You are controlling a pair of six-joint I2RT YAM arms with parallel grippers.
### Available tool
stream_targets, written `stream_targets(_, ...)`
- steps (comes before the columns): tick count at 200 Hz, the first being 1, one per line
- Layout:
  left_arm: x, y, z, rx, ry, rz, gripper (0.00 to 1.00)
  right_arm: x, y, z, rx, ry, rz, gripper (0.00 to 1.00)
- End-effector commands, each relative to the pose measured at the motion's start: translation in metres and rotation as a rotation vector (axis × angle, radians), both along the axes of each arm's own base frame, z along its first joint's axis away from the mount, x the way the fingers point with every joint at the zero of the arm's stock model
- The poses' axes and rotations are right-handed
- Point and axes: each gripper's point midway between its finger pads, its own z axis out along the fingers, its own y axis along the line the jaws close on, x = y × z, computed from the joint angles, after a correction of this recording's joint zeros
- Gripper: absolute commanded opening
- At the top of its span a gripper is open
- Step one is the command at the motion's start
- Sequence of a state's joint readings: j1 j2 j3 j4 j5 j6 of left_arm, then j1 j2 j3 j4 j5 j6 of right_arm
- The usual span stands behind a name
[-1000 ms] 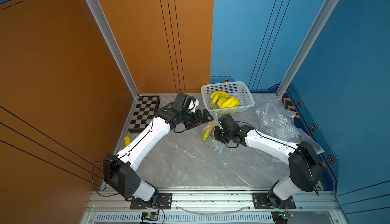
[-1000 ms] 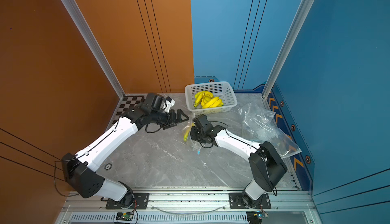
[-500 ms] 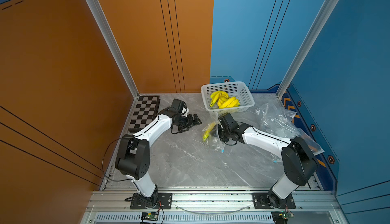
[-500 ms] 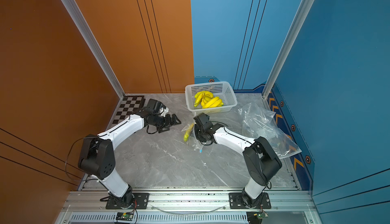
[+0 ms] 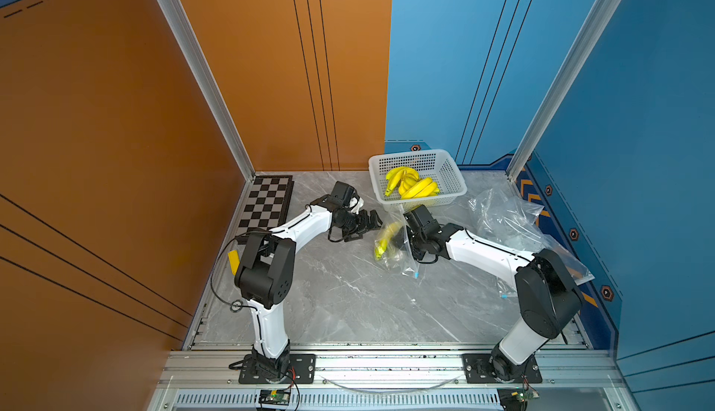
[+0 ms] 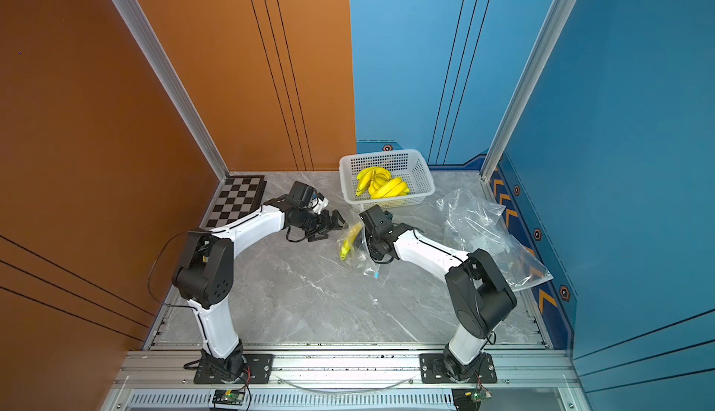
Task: Open the zip-top bag and take out the banana
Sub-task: Pick up the banana from the zipper food storage bag.
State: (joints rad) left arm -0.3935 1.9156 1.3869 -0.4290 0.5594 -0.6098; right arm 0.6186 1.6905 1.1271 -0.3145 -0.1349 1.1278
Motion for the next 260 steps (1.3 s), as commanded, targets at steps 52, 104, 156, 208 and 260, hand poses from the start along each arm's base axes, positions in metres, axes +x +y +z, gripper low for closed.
stream_targets(52, -0.008, -0.02, -0.017, -0.026, 0.054, -0.063, 0.62, 0.014, 0.021, 0.003, 0.104, -0.01, 0.04, 0.56)
stream_targets(104, -0.013, -0.017, -0.019, -0.015, 0.061, -0.054, 0.57, 0.012, 0.028, 0.014, 0.147, -0.028, 0.073, 0.56)
stream_targets(156, -0.017, -0.021, -0.014, -0.009, 0.052, -0.054, 0.57, -0.005, 0.01, 0.03, 0.133, -0.037, 0.046, 0.58)
stream_targets(208, -0.02, -0.029, -0.003, -0.021, 0.037, -0.064, 0.56, -0.012, 0.005, 0.036, 0.129, -0.035, 0.048, 0.58)
stream_targets(260, -0.03, -0.034, -0.008, -0.008, 0.053, -0.073, 0.52, -0.006, 0.005, 0.011, 0.107, 0.022, 0.039, 0.56)
